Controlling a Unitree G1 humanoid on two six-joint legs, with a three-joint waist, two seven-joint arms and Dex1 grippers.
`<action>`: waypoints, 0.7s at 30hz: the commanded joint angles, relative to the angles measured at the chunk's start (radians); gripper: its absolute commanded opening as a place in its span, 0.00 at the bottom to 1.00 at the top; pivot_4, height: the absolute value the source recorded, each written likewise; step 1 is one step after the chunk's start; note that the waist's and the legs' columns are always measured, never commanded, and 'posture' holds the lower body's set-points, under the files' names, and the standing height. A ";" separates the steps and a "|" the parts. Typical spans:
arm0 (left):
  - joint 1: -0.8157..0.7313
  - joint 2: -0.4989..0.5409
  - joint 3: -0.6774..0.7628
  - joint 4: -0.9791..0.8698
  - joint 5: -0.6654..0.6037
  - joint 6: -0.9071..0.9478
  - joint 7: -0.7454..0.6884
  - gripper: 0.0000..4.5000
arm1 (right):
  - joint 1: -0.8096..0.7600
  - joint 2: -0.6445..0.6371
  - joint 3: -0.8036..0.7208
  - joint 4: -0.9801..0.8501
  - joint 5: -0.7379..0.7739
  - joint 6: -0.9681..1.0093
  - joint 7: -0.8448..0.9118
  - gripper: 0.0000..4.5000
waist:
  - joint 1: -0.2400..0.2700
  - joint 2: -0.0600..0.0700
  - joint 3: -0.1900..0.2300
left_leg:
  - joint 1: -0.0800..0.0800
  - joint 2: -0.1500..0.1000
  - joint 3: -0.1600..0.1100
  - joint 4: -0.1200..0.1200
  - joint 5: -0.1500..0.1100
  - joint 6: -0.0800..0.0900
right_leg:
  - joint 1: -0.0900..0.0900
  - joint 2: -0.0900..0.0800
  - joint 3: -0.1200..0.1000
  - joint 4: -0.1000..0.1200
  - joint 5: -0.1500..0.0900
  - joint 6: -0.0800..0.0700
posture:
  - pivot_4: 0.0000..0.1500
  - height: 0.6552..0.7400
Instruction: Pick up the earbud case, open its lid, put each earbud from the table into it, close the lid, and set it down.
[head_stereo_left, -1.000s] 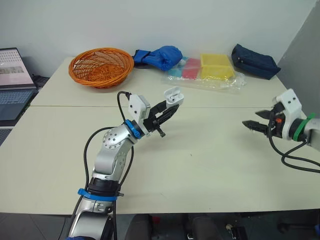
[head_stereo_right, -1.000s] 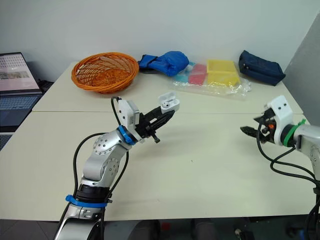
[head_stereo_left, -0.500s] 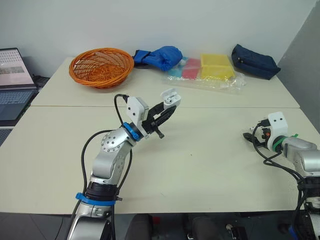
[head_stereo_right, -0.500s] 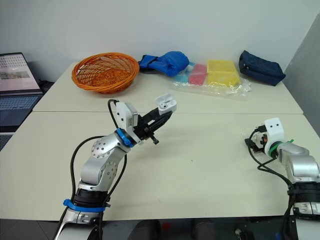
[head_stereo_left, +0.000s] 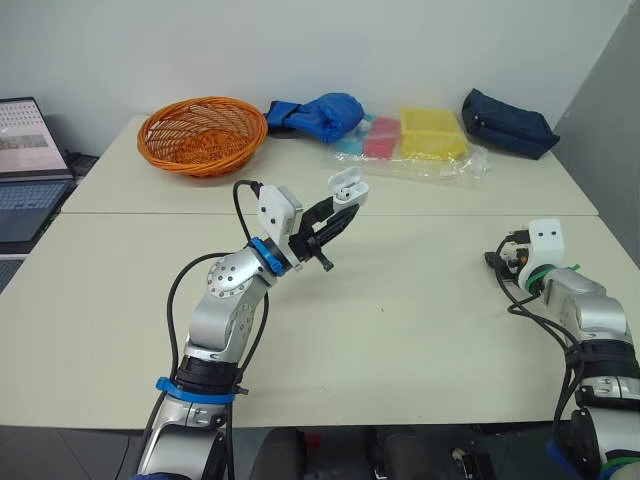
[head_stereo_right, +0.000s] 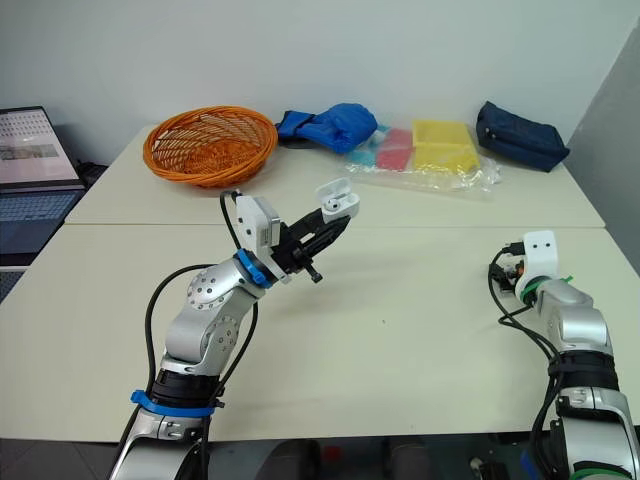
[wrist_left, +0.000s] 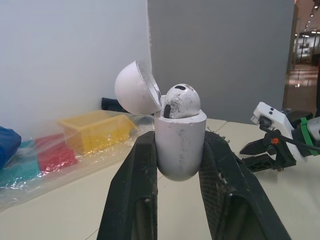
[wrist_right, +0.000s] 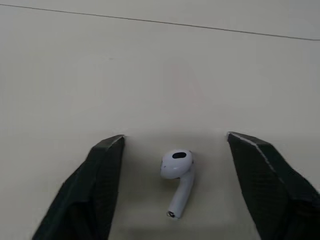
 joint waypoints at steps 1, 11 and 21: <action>0.001 0.003 0.002 -0.037 -0.002 -0.005 -0.002 0.17 | 0.036 -0.011 0.009 -0.036 -0.020 0.013 0.013 0.45 | 0.003 0.000 0.000 | 0.000 0.000 0.000 0.000 0.000 0.000 | 0.000 0.000 0.000 0.000 0.000 0.000 | 1.00 1.00; 0.008 0.003 -0.006 -0.040 0.005 -0.021 -0.010 0.17 | 0.124 -0.040 -0.010 -0.182 0.012 0.082 0.075 0.09 | 0.006 0.000 0.000 | -0.001 0.000 -0.002 0.000 0.000 0.000 | 0.001 0.000 -0.001 -0.001 0.000 0.000 | 1.00 1.00; 0.007 0.018 -0.010 -0.017 0.011 -0.056 -0.051 0.17 | 0.218 -0.476 0.180 -0.346 0.034 -0.208 0.860 0.09 | 0.001 0.002 0.001 | 0.001 -0.001 -0.002 -0.001 0.000 0.000 | 0.000 -0.001 0.000 -0.001 0.000 0.000 | 1.00 1.00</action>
